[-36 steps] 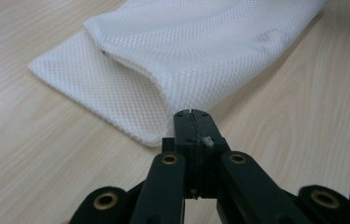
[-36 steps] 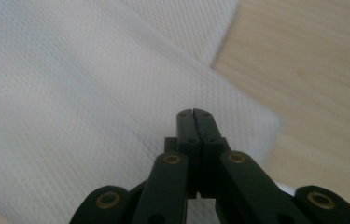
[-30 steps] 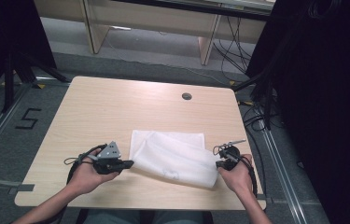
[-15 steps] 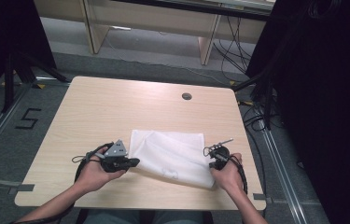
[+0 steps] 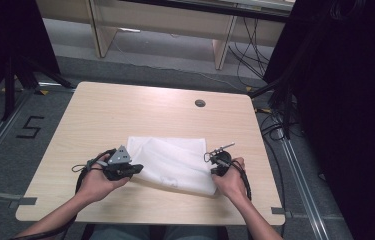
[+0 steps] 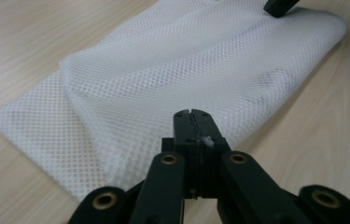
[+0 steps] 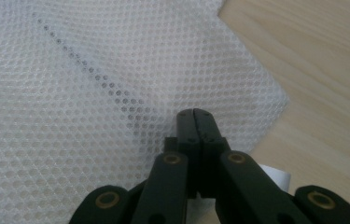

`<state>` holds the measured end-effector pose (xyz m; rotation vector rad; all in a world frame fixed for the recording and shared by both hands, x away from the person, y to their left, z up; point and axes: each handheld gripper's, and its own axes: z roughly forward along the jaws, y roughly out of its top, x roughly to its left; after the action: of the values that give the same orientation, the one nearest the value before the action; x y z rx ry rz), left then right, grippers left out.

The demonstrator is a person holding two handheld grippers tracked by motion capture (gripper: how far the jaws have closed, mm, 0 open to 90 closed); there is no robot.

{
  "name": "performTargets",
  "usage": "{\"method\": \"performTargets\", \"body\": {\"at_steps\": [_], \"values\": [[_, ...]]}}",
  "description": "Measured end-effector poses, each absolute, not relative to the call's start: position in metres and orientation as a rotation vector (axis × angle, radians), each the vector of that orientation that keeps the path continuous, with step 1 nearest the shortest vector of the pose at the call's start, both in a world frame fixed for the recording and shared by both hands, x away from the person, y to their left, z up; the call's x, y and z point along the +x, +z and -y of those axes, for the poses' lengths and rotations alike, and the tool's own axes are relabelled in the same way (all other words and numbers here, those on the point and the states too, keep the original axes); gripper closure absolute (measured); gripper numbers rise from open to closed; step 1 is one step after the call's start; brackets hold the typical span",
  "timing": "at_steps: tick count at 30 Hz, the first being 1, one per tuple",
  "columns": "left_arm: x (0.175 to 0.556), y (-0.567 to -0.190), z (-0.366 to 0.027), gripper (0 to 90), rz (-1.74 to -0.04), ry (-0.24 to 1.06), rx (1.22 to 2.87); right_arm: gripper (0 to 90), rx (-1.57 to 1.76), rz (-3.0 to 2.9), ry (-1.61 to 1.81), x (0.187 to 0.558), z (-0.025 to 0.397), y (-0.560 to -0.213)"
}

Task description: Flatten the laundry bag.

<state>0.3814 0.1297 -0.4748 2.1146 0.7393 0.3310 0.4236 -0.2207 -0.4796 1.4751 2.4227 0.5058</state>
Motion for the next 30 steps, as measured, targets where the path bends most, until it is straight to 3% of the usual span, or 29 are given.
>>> {"method": "performTargets", "body": {"at_steps": [12, 18, 21, 22, 23, 30], "values": [[0.39, -0.491, -0.143, 87.0, -0.902, 0.273, 2.213, 90.0, 1.43, -2.473, 0.558, 0.432, 0.187, -0.481], [0.388, -0.486, -0.144, 86.6, -0.895, 0.286, 2.2, 89.2, 1.442, -2.469, 0.636, 0.435, 0.186, -0.47], [0.379, -0.479, -0.133, 86.1, -0.828, 0.276, 2.191, 78.1, 1.393, -2.437, 0.742, 0.448, 0.187, -0.455], [0.379, -0.479, -0.133, 85.9, -0.828, 0.276, 2.191, 78.1, 1.393, -2.437, 0.742, 0.448, 0.187, -0.455], [0.377, -0.478, -0.127, 85.5, -0.801, 0.268, 2.197, 71.7, 1.362, -2.444, 0.759, 0.456, 0.185, -0.452], [0.376, -0.49, -0.113, 84.1, -0.756, 0.227, 2.256, 57.7, 1.241, -2.572, 0.73, 0.477, 0.165, -0.467]]}}
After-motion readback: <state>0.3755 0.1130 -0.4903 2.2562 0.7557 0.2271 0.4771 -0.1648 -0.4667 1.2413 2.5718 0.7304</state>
